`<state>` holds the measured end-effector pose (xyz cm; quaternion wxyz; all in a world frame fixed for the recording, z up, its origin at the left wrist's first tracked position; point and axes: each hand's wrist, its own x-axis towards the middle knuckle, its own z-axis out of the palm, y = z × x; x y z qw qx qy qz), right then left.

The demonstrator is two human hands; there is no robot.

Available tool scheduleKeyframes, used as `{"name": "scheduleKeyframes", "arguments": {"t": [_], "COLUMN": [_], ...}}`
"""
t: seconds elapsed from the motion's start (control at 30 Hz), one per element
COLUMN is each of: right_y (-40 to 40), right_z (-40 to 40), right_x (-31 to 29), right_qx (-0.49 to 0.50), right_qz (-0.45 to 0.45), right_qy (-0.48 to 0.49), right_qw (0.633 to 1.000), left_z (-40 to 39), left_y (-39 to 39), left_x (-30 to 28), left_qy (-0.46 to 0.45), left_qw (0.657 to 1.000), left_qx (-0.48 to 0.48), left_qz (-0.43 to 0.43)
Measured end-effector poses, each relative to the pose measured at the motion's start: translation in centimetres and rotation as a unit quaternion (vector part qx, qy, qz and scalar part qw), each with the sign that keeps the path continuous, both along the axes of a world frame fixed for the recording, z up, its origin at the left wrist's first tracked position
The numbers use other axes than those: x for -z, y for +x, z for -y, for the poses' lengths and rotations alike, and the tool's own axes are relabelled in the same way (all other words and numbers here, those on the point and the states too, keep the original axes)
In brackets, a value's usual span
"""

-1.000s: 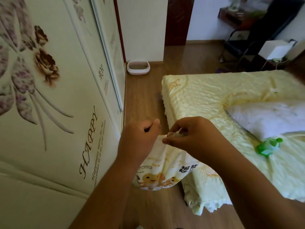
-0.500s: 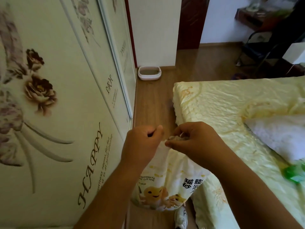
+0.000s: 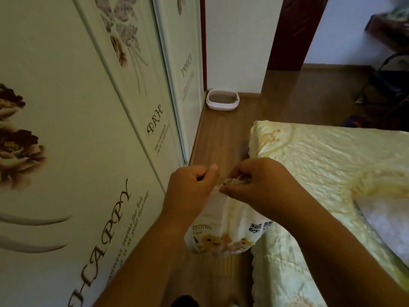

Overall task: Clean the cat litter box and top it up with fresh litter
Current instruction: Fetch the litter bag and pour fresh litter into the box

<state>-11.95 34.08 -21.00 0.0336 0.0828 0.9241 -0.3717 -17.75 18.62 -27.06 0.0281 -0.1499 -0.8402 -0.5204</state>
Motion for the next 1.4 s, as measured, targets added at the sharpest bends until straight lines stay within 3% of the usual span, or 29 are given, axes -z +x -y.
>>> {"name": "scheduleKeyframes", "arguments": {"t": [0.3,0.8,1.07,1.4], "right_y": [-9.5,-25.9,-35.3,-50.2], "right_z": [-4.1,-7.8,-13.1,-23.1], "right_x": [0.0,0.7,1.1,1.1], "right_qx": [0.02,0.108,0.098,0.011], "right_qz": [0.005,0.036,0.01,0.014], "right_qy": [0.009,0.003,-0.003,0.01], "right_qw": [1.0,0.993,0.995,1.0], "left_z": [-4.0,-9.3,-14.3,-23.3], "left_y": [-10.3,-30.0,-39.4,-51.8], "left_x": [0.6,1.0,0.8,0.9], "left_qy": [0.016,-0.002,-0.017,-0.029], "left_qw": [1.0,0.992,0.994,0.999], "left_qx": [0.016,0.129,0.103,0.014], "left_qz": [-0.011,-0.007,-0.042,-0.032]}}
